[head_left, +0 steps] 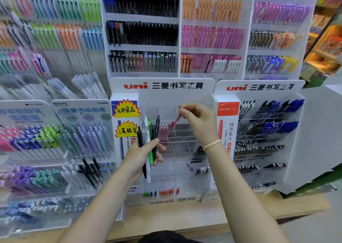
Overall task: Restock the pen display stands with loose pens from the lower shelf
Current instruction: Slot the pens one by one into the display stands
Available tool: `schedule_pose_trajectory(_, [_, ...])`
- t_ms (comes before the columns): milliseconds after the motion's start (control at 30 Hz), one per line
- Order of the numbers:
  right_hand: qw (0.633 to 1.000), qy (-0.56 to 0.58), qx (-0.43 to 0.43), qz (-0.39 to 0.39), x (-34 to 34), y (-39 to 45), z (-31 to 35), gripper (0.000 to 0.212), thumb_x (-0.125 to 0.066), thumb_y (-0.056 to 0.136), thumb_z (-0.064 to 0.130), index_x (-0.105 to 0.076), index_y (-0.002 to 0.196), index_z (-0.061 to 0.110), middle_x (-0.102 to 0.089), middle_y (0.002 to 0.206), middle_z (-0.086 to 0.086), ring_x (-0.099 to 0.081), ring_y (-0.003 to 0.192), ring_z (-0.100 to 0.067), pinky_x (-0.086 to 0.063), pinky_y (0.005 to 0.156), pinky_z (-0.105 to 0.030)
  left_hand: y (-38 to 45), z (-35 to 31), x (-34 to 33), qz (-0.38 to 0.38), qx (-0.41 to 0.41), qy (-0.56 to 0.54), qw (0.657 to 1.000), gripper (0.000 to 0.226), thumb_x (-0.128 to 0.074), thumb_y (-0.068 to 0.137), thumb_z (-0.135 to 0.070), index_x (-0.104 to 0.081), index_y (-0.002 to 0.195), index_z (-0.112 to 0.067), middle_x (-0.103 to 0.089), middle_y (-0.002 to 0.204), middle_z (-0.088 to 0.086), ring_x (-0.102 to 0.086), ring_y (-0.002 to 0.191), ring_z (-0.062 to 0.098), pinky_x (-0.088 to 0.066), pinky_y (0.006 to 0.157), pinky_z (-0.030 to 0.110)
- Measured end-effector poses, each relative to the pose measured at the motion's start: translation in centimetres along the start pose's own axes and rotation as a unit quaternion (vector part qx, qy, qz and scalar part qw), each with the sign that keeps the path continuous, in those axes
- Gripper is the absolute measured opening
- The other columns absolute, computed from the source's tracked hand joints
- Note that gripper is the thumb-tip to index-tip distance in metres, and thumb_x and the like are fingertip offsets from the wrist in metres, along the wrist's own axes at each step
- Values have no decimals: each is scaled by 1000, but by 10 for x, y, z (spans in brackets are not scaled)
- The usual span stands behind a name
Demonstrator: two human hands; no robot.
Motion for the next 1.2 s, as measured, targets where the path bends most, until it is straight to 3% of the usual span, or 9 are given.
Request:
schedule_pose_trajectory(133, [997,-19,-56,40,-15,-1,-31,13,-77,82,6,-75,84,18,-73,79,10,-70,79,-5,-56,79,-22,3,-1,0,-6,-9,-11,1000,23,-60,99,-16,-57,106,6,-71,82,19,-61,53,23,-43,43,28])
schedule_pose_trajectory(367, [990,-115,-42,65,-26,-8,-60,6,-82,78,12,-79,84,13,-71,75,12,-66,73,3,-54,76,-18,3,1,1,-6,-13,-26,1000,13,-60,98,-14,-59,105,-3,-71,83,19,-64,56,26,-44,44,28])
schedule_pose_trajectory(567, [972,-220,21,86,-24,-7,-57,24,-84,74,32,-80,94,19,-74,88,6,-64,90,-11,-49,92,-47,0,4,0,-2,0,-49,999,17,-64,95,-12,-63,107,0,-72,82,14,-67,62,25,-48,48,28])
schedule_pose_trajectory(633, [956,-275,45,90,-21,-11,-50,38,-80,75,43,-77,105,22,-74,95,7,-60,98,-18,-44,94,-48,0,4,0,-5,-4,-43,999,12,-66,93,-11,-66,100,-1,-71,80,13,-64,59,23,-47,47,27])
schedule_pose_trajectory(700, [968,-240,46,61,-15,-18,-39,38,-75,81,45,-75,111,21,-73,96,10,-60,97,-16,-47,91,-40,-1,4,0,-9,-9,-36,999,11,-70,89,-10,-67,95,-1,-70,78,13,-60,55,20,-44,45,27])
schedule_pose_trajectory(833, [992,-28,-78,95,-13,-26,-20,15,-71,90,24,-77,98,13,-76,90,2,-67,83,-8,-55,80,-28,-3,5,-6,10,-13,-32,999,20,-75,81,-14,-67,93,-1,-68,76,13,-54,50,19,-39,43,26])
schedule_pose_trajectory(967, [987,26,-115,112,-12,-33,-19,17,-67,94,18,-73,89,4,-68,79,-7,-61,72,-9,-47,62,-20,-5,6,-14,41,-10,-27,999,38,-74,77,-26,-65,105,-3,-70,80,15,-58,51,20,-40,43,26])
schedule_pose_trajectory(1067, [985,76,-134,80,-5,-36,-19,12,-64,96,19,-71,89,13,-70,74,0,-62,68,-12,-45,59,-23,-6,6,-12,45,3,-11,999,37,-69,84,-30,-67,111,-4,-73,84,16,-63,55,24,-43,44,27])
schedule_pose_trajectory(1200, [985,89,-126,76,-4,-36,-17,13,-62,97,18,-69,89,10,-64,67,-1,-58,60,-13,-47,56,-25,-11,9,-4,35,16,-20,999,31,-66,90,-27,-66,110,-3,-74,81,11,-68,62,26,-47,46,26])
Point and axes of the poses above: each hand's wrist, its own y-axis towards the middle knuckle, its own x-axis out of the back of the hand, z = x × y, the point moved 3 cm from there along y, towards the middle knuckle
